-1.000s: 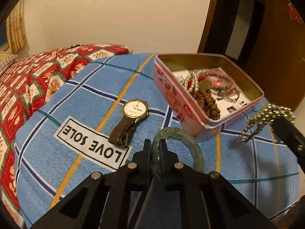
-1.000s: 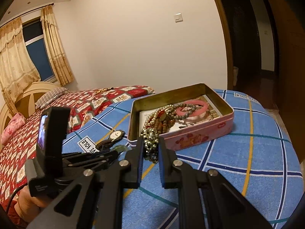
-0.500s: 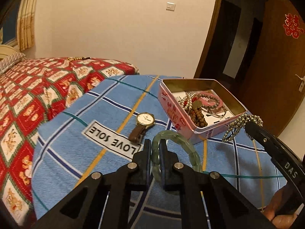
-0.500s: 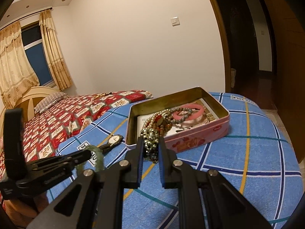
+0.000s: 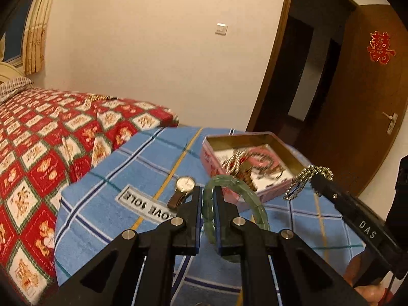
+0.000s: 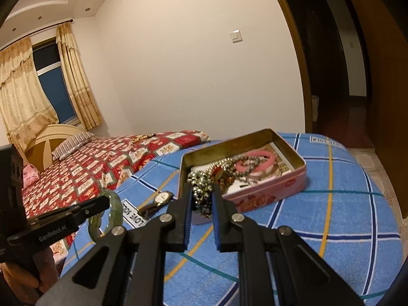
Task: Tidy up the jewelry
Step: 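Grasp the gold chain with the right tool while the left tool grasps the jade bangle, then lower the gold chain and jade bangle into the tin and open both tools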
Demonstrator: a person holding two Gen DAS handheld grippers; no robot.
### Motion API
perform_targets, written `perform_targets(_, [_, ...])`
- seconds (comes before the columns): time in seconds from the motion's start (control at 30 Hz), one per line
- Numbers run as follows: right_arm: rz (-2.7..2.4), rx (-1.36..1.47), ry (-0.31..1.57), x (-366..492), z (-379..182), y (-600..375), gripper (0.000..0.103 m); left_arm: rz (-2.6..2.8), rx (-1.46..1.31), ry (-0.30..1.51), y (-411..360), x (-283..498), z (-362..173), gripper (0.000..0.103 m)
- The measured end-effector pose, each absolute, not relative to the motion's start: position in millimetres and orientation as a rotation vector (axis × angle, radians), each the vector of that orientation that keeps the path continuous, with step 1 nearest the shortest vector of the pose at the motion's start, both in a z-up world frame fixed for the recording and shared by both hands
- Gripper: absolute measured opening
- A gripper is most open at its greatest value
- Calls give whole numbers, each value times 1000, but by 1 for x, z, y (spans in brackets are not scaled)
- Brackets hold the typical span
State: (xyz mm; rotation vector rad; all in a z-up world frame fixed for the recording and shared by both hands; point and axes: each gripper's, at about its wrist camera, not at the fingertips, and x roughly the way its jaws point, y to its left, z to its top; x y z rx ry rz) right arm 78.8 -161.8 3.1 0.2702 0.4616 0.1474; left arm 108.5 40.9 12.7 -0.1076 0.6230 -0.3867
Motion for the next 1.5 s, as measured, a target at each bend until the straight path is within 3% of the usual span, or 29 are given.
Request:
perform_targets(0.63, [108,318,353,126,38,-193,17,-479,-15,564,-39,166,41,7])
perform_targets(1.5, [22,385,643,192,-30,-245,17,-410,180,791,-128,244,-34,7])
